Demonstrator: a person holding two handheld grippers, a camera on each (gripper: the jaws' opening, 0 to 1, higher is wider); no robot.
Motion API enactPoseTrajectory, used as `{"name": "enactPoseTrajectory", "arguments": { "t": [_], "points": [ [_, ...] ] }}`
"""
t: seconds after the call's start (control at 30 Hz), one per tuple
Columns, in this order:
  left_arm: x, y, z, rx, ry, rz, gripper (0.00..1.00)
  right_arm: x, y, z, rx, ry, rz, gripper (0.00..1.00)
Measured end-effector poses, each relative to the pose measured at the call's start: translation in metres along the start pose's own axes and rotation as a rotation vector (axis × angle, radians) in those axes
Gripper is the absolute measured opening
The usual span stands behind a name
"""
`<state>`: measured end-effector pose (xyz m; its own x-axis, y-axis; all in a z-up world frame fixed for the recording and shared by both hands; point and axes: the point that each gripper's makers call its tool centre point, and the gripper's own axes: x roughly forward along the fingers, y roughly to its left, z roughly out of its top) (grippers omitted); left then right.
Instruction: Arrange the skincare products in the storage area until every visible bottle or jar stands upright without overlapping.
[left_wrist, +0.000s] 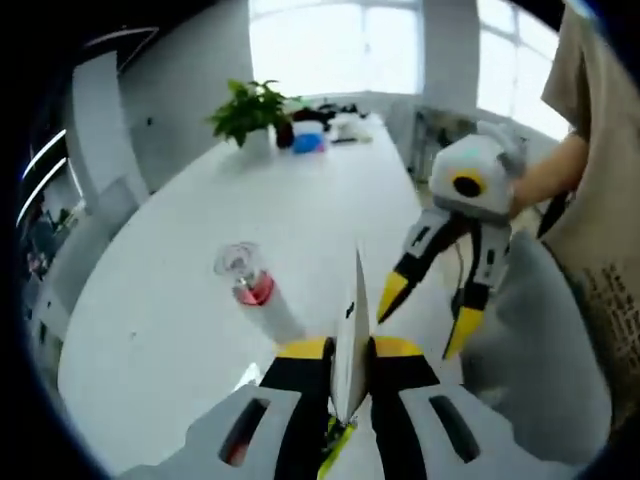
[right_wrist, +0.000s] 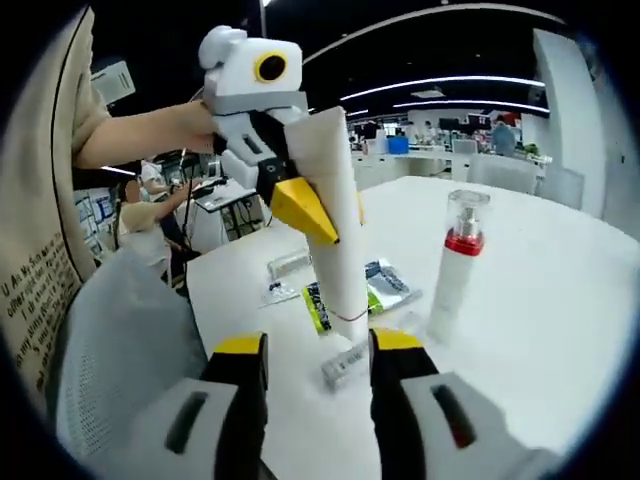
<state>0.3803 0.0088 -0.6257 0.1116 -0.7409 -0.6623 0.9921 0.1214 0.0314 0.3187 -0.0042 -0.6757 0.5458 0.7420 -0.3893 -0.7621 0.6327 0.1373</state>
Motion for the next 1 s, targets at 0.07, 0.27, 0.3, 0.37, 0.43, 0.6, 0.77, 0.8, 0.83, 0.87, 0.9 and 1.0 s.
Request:
{"name": "enactPoseTrajectory", "arguments": {
  "t": [0.07,0.27,0.3,0.37,0.43,0.6,0.77,0.8,0.83,0.87,0.9,1.0],
  "points": [
    [0.003,0.012,-0.003,-0.005,0.002,0.019,0.10,-0.002,0.000,-0.003,0.017,-0.002,-0.011,0.45],
    [0.013,0.037,-0.006,-0.032,-0.016,0.059,0.10,-0.005,-0.001,-0.008,0.050,0.002,-0.037,0.50],
    [0.015,0.042,-0.005,-0.039,-0.020,0.063,0.10,-0.005,-0.002,-0.009,0.058,0.000,-0.043,0.50],
    [0.020,0.048,-0.005,-0.040,-0.026,0.068,0.10,-0.005,-0.002,-0.009,0.067,-0.005,-0.050,0.50],
    [0.024,0.054,-0.004,-0.037,-0.030,0.072,0.10,-0.005,-0.003,-0.011,0.081,-0.005,-0.060,0.50],
    [0.032,0.069,-0.003,-0.037,-0.045,0.089,0.10,-0.004,0.000,-0.016,0.109,-0.004,-0.072,0.50],
    [0.041,0.080,-0.007,-0.059,-0.058,0.091,0.10,-0.004,-0.002,-0.017,0.120,-0.007,-0.083,0.50],
    [0.043,0.081,-0.008,-0.059,-0.056,0.091,0.10,-0.005,-0.003,-0.017,0.122,-0.009,-0.086,0.51],
    [0.044,0.081,-0.008,-0.058,-0.055,0.091,0.10,-0.004,-0.004,-0.017,0.126,-0.008,-0.089,0.51],
    [0.045,0.081,-0.008,-0.058,-0.054,0.091,0.10,-0.004,-0.004,-0.018,0.128,-0.008,-0.091,0.51],
    [0.046,0.081,-0.008,-0.058,-0.054,0.090,0.10,-0.004,-0.004,-0.018,0.129,-0.008,-0.091,0.51],
    [0.050,0.079,-0.009,-0.058,-0.052,0.085,0.10,-0.004,-0.003,-0.018,0.127,-0.005,-0.094,0.52]
  ]
}}
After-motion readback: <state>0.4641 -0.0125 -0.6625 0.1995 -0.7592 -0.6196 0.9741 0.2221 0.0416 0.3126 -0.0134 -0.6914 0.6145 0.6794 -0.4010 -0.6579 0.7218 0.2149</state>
